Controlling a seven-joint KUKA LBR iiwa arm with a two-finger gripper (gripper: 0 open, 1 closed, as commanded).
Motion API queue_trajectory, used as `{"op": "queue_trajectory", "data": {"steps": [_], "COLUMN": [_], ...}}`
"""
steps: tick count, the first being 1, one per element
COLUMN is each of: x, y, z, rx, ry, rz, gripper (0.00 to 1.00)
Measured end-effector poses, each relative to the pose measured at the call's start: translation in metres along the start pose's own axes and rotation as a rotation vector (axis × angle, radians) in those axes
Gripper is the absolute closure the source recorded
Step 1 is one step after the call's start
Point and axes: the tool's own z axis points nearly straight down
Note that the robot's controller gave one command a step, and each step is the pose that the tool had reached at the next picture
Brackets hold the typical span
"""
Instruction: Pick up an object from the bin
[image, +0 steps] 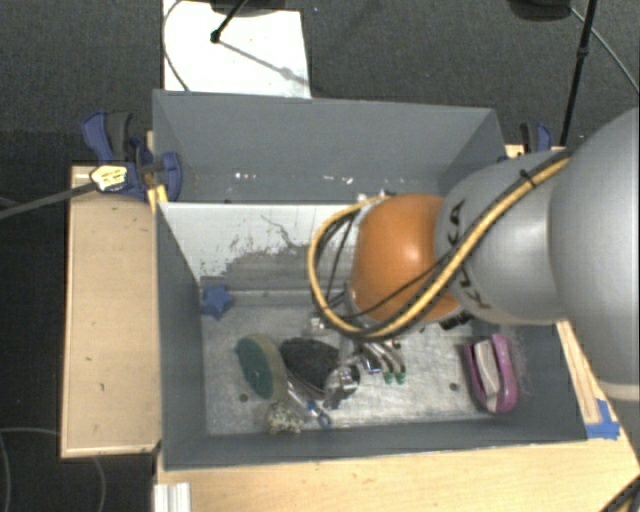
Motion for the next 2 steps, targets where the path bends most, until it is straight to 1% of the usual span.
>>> {"op": "queue_trajectory", "data": {"steps": [1,2], "x": [-0.0536,-0.0556], "y": [-0.0072,-0.0062], "z": [0.0558,0.0530], "rx": [0.001,0.000], "ry": [0.002,-0.005], "rz": [-0.200,-0.203], "gripper": [0.00,1.00]}}
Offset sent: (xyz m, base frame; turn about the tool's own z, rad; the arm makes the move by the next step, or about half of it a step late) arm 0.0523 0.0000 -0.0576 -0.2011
